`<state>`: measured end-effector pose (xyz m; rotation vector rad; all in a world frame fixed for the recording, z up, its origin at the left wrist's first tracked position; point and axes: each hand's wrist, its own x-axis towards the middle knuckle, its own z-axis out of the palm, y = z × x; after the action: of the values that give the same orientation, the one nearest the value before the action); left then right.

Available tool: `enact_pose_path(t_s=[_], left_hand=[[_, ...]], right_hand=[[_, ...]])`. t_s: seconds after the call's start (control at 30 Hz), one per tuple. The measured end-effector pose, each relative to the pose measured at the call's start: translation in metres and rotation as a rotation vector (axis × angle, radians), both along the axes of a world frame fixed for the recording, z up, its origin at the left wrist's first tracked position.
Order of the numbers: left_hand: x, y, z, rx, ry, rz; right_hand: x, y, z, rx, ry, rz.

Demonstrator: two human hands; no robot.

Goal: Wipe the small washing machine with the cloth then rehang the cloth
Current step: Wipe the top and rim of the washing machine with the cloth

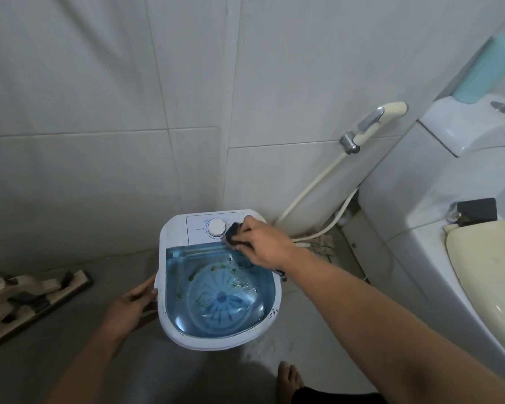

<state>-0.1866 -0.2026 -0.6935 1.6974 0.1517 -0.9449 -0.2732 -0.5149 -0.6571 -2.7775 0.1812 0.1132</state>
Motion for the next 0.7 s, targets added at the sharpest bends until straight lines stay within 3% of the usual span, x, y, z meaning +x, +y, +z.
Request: enact_pose_path(t_s=[0.07, 0.17, 0.27, 0.7], left_hand=[[0.001, 0.001, -0.002, 0.010, -0.001, -0.009], [-0.001, 0.000, 0.000, 0.010, -0.020, -0.008], [-0.005, -0.005, 0.005, 0.008, -0.036, 0.009], [-0.008, -0.005, 0.002, -0.004, -0.015, 0.031]], right_hand=[[0.010, -0.011, 0.011, 0.024, -0.009, -0.035], [0.023, -0.025, 0.012, 0.113, -0.147, -0.390], [0.017, -0.021, -0.007, 0.197, -0.123, -0.541], [-0.073, 0.013, -0.041, 0.335, -0.300, -0.713]])
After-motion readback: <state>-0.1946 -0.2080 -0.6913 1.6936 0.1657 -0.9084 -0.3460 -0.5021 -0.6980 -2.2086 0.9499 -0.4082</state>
